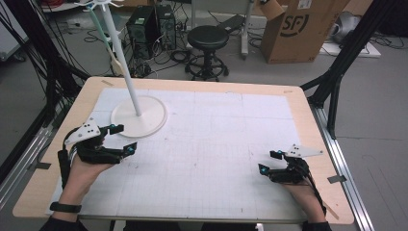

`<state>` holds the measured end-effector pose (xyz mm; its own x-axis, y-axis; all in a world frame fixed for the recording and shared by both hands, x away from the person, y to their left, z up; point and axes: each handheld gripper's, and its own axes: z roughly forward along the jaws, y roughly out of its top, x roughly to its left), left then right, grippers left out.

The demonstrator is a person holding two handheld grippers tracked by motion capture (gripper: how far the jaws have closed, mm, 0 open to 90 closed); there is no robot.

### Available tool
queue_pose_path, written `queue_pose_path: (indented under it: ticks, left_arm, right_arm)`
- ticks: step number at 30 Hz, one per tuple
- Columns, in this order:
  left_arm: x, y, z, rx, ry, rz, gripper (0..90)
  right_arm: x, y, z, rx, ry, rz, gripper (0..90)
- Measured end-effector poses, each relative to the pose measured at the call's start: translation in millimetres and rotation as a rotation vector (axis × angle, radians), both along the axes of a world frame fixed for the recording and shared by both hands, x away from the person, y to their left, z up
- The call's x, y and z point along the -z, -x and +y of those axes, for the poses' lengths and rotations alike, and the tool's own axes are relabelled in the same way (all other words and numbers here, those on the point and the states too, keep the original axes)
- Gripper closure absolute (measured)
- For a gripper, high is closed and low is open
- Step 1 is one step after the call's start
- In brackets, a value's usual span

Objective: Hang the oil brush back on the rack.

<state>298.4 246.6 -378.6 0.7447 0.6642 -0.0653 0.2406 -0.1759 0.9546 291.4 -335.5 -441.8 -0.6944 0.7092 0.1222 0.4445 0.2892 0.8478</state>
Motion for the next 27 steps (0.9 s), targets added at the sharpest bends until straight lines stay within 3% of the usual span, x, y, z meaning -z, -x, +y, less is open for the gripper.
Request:
queue_pose_path:
  ticks: [2, 7, 13, 27]
  left_arm:
    - [6.7, 1.8, -2.1, -0.006, 0.006, -0.01, 15.9]
    - [21.2, 3.2, -4.5, 0.0, 0.039, 0.011, 16.1]
    - [33.2, 3.6, -7.2, 0.002, 0.045, 0.032, 15.6]
    - [40.9, 4.7, -6.1, 0.006, 0.052, 0.036, 16.2]
  right_arm:
    - [0.2, -0.4, 0.4, -0.002, 0.0, 0.0, 20.8]
    - [0.5, -0.9, 0.4, -0.001, 0.002, -0.003, 20.8]
    - [1.0, -1.5, 0.8, -0.001, 0.002, -0.001, 20.8]
    - [2.6, -2.1, 2.3, -0.004, 0.01, 0.007, 20.7]
